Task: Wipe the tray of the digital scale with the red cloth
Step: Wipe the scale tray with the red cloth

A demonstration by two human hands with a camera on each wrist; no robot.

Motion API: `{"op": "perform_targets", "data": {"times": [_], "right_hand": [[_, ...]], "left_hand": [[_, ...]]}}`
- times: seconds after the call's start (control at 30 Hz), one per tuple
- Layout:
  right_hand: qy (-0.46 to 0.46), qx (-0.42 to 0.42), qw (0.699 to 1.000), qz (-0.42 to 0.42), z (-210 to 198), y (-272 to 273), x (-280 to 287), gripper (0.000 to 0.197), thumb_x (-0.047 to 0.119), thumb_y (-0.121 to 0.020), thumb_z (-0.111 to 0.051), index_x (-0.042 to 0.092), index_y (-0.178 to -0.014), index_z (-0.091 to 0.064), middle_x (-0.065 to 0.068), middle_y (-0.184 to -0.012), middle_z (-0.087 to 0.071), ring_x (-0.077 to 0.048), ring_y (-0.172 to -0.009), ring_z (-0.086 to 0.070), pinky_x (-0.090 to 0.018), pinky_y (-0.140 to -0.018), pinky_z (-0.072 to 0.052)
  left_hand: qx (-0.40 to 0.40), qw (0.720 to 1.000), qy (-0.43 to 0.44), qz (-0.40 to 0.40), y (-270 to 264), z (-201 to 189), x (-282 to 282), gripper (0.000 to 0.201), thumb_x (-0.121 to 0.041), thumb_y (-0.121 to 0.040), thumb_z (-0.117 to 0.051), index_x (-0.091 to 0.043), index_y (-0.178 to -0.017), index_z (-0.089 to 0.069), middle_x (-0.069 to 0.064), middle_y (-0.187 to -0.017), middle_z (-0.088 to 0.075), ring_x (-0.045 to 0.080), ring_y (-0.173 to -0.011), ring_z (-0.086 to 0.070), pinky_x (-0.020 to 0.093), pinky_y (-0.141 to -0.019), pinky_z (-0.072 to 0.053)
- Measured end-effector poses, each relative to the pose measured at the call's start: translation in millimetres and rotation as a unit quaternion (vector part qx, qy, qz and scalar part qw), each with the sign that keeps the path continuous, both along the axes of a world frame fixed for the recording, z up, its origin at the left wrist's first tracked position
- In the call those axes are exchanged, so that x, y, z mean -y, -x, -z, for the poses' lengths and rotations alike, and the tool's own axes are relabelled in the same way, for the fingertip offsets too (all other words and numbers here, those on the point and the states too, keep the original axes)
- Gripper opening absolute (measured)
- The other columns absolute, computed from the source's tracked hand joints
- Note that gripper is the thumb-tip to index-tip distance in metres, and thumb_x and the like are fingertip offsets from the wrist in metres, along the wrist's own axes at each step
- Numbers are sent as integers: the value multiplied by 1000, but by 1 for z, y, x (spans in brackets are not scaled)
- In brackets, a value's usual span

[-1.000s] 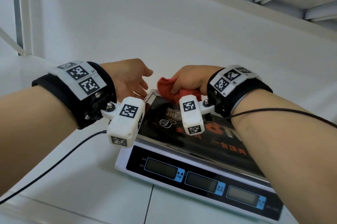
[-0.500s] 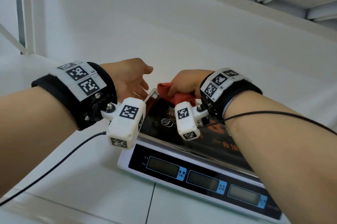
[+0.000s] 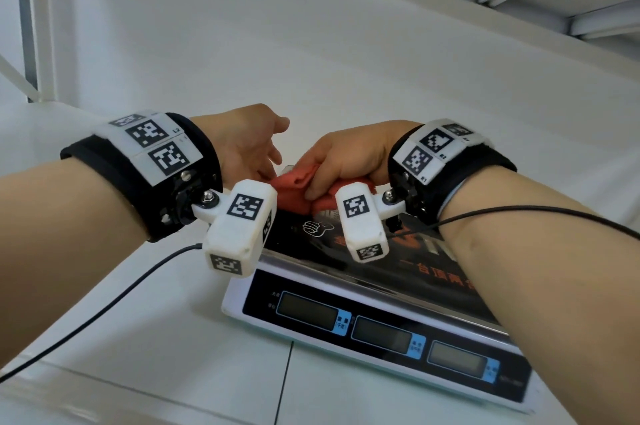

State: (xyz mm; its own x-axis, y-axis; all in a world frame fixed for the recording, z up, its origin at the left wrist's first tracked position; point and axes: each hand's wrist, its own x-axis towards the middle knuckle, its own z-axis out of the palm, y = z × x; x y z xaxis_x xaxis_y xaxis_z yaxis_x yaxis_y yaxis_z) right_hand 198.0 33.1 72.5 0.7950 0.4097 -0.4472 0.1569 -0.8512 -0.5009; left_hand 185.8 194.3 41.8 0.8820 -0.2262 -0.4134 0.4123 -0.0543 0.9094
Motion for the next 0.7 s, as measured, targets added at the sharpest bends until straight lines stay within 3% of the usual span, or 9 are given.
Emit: {"op": "perform_targets", "data": {"times": [0.03,0.13,0.23,0.37,0.43,0.5,0.6,0.7], "right_hand": [[-30,8,999,22,-2,-2,2,27,-6,-90,-58,14,-102,-71,-29,-109,-68,-33,-88,-64,-46,-86,-53],[-64,101,984,130,-7,-17,12,26,1,-87,-63,7,-112,-68,-21,-96,-70,-30,-76,-66,-38,-70,-54],[36,154,973,169,-4,-24,19,34,8,-85,-68,3,-119,-65,-19,-107,-73,-34,-86,-69,-44,-81,-56],[136,180,964,137,7,-23,17,33,16,-88,-67,5,-119,-68,-19,-117,-71,-36,-107,-69,-47,-97,-54],[151,181,965,117,7,-19,17,31,16,-88,-67,6,-117,-69,-18,-116,-71,-34,-106,-69,-48,-97,-54],[127,131,978,104,3,-14,19,27,9,-88,-66,7,-115,-71,-16,-105,-73,-31,-94,-69,-44,-88,-55],[45,77,986,139,-7,-12,26,32,2,-86,-66,5,-117,-69,-17,-87,-72,-30,-78,-65,-39,-74,-54],[31,133,974,183,-16,-11,31,37,2,-88,-63,4,-124,-62,-20,-102,-70,-32,-80,-65,-37,-65,-53]], "left_hand": [[1,1000,3,4,0,0,0,70,-53,-98,-33,0,-145,-31,30,-148,-34,41,-132,-40,51,-80,-44],[5,1000,5,5,1,2,-2,70,-52,-97,-35,-3,-147,-29,30,-150,-31,42,-136,-35,56,-97,-37],[31,999,-4,-22,0,3,-5,66,-49,-98,-37,-1,-144,-36,23,-149,-36,38,-134,-38,53,-90,-43],[62,997,-25,-27,-2,4,-5,63,-49,-98,-38,-1,-138,-43,18,-143,-45,33,-133,-39,45,-93,-45],[66,997,-32,-16,-3,5,-3,64,-51,-98,-38,-2,-139,-44,22,-146,-41,33,-137,-34,45,-105,-36],[69,997,-39,-12,-3,4,1,65,-52,-98,-37,-4,-141,-43,24,-149,-36,32,-141,-28,44,-114,-26],[73,996,-40,-12,-3,2,5,65,-52,-98,-36,-4,-142,-42,26,-151,-32,32,-144,-21,44,-116,-21],[79,996,-45,-20,-3,1,6,64,-52,-97,-38,-4,-138,-46,27,-149,-34,33,-143,-21,44,-115,-22]]}}
